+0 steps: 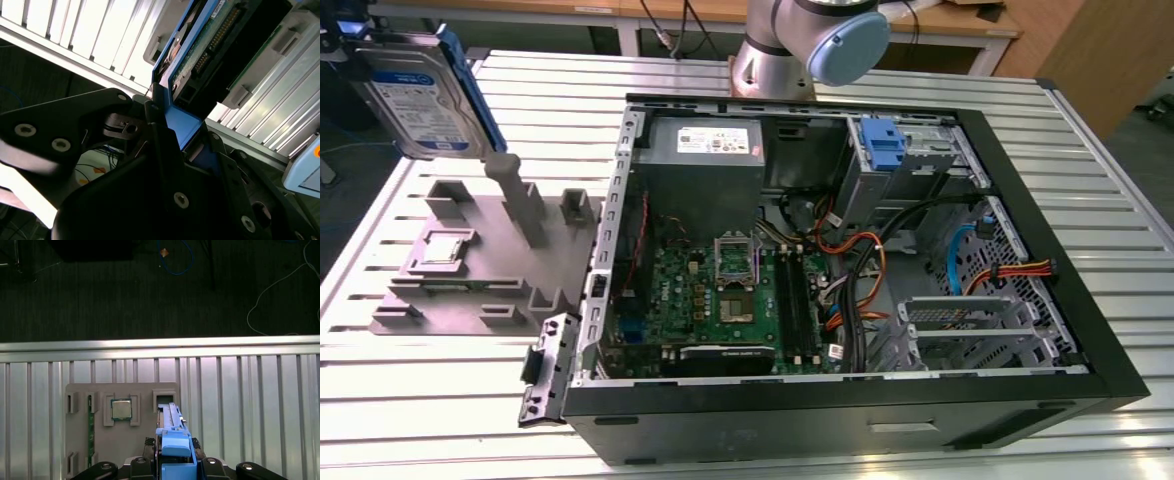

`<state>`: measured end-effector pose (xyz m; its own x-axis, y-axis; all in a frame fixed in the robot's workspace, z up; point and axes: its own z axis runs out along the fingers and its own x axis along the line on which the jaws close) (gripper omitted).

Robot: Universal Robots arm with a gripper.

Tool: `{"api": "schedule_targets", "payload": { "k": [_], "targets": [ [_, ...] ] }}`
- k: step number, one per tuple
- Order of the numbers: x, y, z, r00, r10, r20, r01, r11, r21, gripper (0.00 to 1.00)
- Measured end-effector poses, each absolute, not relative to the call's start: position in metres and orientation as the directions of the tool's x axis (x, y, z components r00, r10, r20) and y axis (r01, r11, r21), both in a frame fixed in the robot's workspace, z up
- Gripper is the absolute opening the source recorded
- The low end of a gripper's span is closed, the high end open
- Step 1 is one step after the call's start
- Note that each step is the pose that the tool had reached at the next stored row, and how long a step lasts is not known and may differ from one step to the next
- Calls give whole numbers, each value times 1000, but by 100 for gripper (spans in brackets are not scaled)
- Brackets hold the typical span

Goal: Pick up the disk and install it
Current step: 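Pick up the disk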

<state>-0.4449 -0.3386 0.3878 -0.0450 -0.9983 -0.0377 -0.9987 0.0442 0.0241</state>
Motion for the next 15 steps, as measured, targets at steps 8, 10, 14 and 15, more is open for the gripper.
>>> {"api": "schedule_targets", "payload": {
  "k": [8, 10, 14, 15],
  "targets": [
    [-445, -339, 390, -45, -998, -38, -999, 44, 24, 37],
    [-445, -339, 390, -45, -998, -38, -999, 44, 24, 37],
    [-445, -339, 391, -45, -998, -38, -999, 44, 24, 37],
    [-445, -339, 392, -45, -998, -38, -999, 44, 24, 37]
  ]
}}
